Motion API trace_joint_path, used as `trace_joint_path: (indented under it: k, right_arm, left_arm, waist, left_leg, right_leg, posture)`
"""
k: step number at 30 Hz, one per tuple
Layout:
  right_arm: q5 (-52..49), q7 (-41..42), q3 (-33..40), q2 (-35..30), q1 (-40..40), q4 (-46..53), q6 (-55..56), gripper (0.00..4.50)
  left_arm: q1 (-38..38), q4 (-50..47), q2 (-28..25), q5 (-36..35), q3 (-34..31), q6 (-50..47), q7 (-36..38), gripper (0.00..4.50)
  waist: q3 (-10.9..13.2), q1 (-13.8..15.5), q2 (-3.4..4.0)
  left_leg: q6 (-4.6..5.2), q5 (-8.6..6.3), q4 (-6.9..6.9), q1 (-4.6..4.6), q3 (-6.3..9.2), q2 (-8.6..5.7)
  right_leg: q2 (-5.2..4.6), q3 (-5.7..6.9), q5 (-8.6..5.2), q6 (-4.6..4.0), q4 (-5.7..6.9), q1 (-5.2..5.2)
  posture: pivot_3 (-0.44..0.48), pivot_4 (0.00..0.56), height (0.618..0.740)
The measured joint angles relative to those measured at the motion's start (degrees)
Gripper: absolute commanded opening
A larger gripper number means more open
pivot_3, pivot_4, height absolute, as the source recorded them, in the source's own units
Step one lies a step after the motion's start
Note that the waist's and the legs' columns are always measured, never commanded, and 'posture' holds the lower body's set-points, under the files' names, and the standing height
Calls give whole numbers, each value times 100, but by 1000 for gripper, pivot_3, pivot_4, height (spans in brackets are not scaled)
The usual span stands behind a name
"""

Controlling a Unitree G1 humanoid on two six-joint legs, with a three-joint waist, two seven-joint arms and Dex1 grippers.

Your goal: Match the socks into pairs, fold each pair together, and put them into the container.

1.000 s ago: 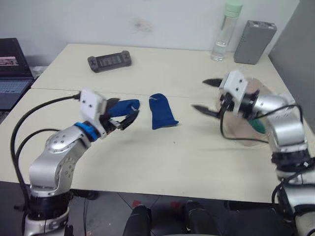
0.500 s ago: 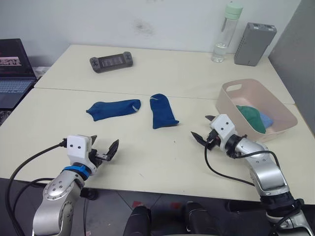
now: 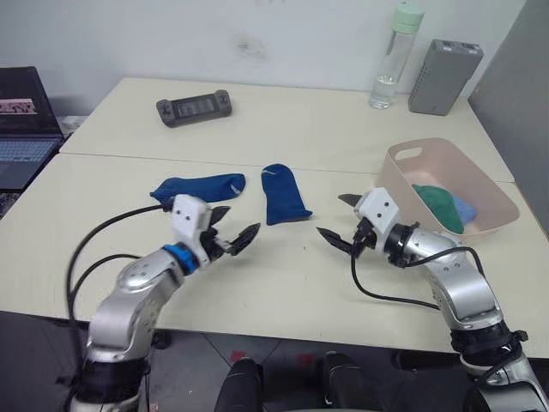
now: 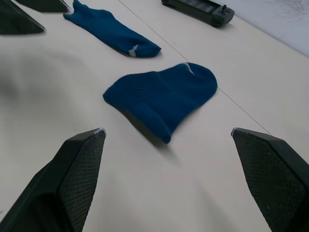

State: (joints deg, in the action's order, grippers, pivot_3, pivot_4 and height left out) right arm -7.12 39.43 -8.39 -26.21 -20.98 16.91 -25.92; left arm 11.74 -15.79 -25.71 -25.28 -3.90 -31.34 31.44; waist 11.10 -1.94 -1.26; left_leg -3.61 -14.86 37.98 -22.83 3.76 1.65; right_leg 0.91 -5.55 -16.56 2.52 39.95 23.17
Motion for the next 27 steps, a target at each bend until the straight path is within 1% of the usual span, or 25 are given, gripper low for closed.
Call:
trace_joint_path:
  k: [4,10,13,14,20,25,27]
  right_arm:
    - [10,14,-22,-63,-47,16,-7,4482]
    - [-4,1,79,-216,-120,-16,-60,4482]
    - [-16,-36,83,-213,-131,-16,-76,4500]
    - [-18,-53,83,-213,-131,-17,-76,4500]
    - [-47,-67,81,-214,-153,-17,-77,4500]
    - [-65,-67,79,-215,-170,-17,-77,4500]
    - [-64,-67,75,-214,-170,-17,-77,4500]
  left_arm:
    - [339,803,252,359,485,87,-14,4500]
    - [673,1520,530,731,747,341,-73,4500]
    - [923,1726,597,821,814,534,-18,3943]
    - [969,1781,613,838,820,566,37,3658]
    - [1010,2061,669,897,860,583,189,1653]
    - [1010,2063,697,855,805,579,254,33]
    - [1010,2062,731,780,761,557,298,33]
  waist:
    - [0,-21,0]
    - [0,-10,0]
    - [0,-7,0]
    - [0,-10,0]
    - [0,-11,0]
    - [0,-8,0]
    - [0,-7,0]
  left_leg:
    - [1,-1,-1,-1,0,0]
    - [1,0,-1,-3,4,0]
    - [1,0,-1,-3,2,-2]
    - [1,0,-1,-3,2,-2]
    - [1,0,-1,-3,4,-1]
    - [1,0,-1,-4,4,-1]
    - [1,0,-1,-4,4,-1]
  right_leg:
    - [0,-1,0,0,0,1]
    - [0,3,1,-1,1,2]
    - [0,1,1,-1,0,1]
    - [-1,0,1,-1,0,1]
    - [-1,1,1,-1,0,2]
    - [-1,2,1,-1,0,1]
    - [-1,2,1,-1,0,2]
  posture:
    - [0,150,740]
    - [0,150,740]
    - [0,150,740]
    - [0,150,740]
    - [0,150,740]
    - [0,150,740]
    - [0,150,740]
